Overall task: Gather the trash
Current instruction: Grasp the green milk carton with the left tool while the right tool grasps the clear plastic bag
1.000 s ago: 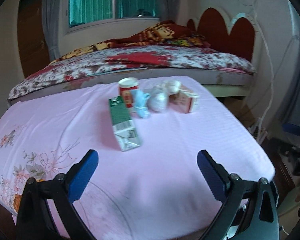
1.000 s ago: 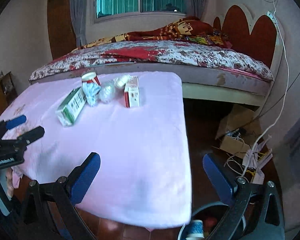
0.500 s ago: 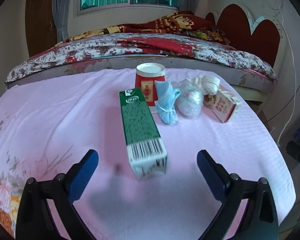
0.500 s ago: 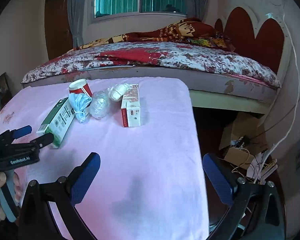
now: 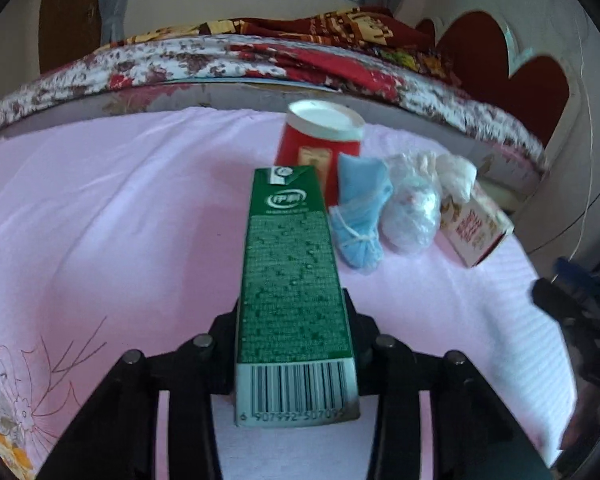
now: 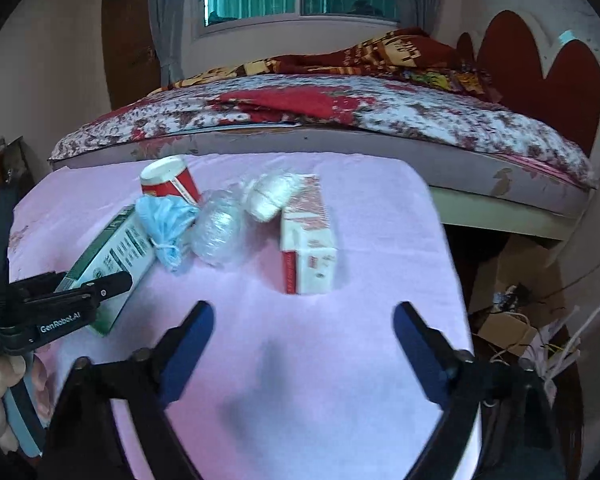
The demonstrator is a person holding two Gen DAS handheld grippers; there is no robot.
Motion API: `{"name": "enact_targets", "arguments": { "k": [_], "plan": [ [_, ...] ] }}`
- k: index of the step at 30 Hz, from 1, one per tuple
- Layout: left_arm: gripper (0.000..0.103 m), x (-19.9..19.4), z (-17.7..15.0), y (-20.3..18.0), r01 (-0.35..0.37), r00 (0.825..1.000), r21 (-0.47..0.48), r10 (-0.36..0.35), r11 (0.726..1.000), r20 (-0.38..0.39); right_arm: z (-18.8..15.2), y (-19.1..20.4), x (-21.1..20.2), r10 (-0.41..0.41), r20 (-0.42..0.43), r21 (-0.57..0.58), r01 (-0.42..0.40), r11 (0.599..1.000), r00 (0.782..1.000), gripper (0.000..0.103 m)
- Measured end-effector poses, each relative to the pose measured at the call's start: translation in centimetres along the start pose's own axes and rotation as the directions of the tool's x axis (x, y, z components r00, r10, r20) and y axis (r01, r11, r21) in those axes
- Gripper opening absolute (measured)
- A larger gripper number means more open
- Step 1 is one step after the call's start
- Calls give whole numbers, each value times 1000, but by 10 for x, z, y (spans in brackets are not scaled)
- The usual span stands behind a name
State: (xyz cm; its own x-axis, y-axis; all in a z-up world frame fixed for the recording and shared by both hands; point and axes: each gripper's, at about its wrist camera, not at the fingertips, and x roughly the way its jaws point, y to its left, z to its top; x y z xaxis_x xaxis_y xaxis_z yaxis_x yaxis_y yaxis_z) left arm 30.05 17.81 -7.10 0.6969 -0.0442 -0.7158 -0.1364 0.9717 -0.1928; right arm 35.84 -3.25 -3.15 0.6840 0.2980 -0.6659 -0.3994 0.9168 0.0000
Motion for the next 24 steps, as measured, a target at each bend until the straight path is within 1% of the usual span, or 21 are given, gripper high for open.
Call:
{"name": "enact_targets", "arguments": {
  "k": [2, 4, 7, 12, 15, 16, 17, 18, 19, 22, 24],
  "plan": [
    [40, -5, 2, 7, -11, 1000, -7, 11, 1000, 14, 5, 9, 8, 28, -3, 0, -28, 1000, 1000, 80],
    [40, -11, 2, 12, -17, 1000, -12, 17, 1000, 23, 10, 20, 17, 54, -10, -5, -54, 999, 998, 76],
    [40, -13, 4, 16, -45, 998, 4, 44, 999, 36, 17, 36, 35, 95, -27, -1, -95, 995, 995, 71],
    [40, -10, 6, 23, -38, 999, -10, 38, 999, 25, 34, 53, 71, 116, -77, 31, -114, 993, 990, 68],
    [40, -9, 7, 24, -32, 999, -18, 32, 999, 21, 45, 57, 92, 120, -103, 57, -115, 992, 987, 64],
    [40, -9, 8, 25, -30, 999, -20, 30, 999, 21, 48, 57, 99, 108, -113, 64, -102, 993, 988, 61],
    [40, -10, 8, 25, -29, 999, -22, 29, 999, 21, 51, 56, 105, 113, -123, 79, -104, 991, 986, 57],
    [40, -10, 9, 24, -25, 999, -22, 26, 999, 20, 53, 56, 109, 126, -127, 91, -115, 989, 984, 51],
    [40, -10, 9, 23, -24, 1000, -19, 24, 1000, 19, 53, 55, 110, 143, -130, 98, -131, 986, 981, 41],
    [40, -13, 8, 19, -22, 1000, -9, 22, 1000, 19, 51, 54, 99, 156, -112, 95, -146, 985, 981, 40],
    [40, -15, 7, 16, -24, 999, 5, 24, 1000, 24, 45, 55, 83, 146, -95, 76, -139, 987, 985, 41]
  ]
}}
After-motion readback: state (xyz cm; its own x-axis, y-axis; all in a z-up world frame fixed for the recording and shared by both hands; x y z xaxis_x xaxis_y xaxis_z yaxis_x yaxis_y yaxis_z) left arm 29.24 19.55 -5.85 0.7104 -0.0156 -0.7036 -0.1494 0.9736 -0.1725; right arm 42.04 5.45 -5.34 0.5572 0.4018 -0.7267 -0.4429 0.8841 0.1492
